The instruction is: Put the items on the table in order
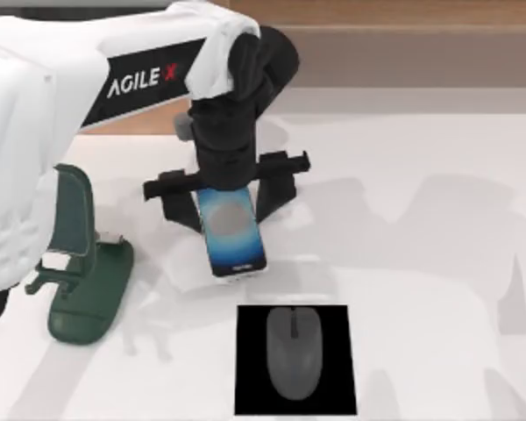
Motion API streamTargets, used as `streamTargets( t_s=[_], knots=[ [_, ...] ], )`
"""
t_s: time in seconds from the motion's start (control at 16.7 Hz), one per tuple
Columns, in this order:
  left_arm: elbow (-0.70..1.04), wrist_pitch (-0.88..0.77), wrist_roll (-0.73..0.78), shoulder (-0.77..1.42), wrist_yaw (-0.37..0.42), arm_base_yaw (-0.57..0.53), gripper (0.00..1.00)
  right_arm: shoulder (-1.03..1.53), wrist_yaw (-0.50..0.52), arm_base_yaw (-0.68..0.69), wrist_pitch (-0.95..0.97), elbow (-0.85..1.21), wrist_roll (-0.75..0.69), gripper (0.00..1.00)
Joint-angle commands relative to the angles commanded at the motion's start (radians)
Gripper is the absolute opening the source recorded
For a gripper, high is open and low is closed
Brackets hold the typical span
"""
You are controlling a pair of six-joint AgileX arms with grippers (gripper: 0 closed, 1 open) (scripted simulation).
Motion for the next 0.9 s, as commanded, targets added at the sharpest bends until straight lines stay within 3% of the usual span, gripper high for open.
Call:
streamTargets(
  t_s=[0.24, 0.48, 0.9],
  knots=[
    [-0.01, 0.003, 0.008, -0.006, -0.001, 0.001, 0.0, 0.0, 0.0, 0.0, 0.0, 0.0, 0.0, 1.0],
    [-0.087, 0.026, 0.095, -0.148, -0.013, 0.015, 0.0, 0.0, 0.0, 0.0, 0.0, 0.0, 0.0, 1.0],
    [-0.348, 0.102, 0.308, -0.757, -0.052, 0.066, 0.0, 0.0, 0.0, 0.0, 0.0, 0.0, 0.0, 1.0]
  ],
)
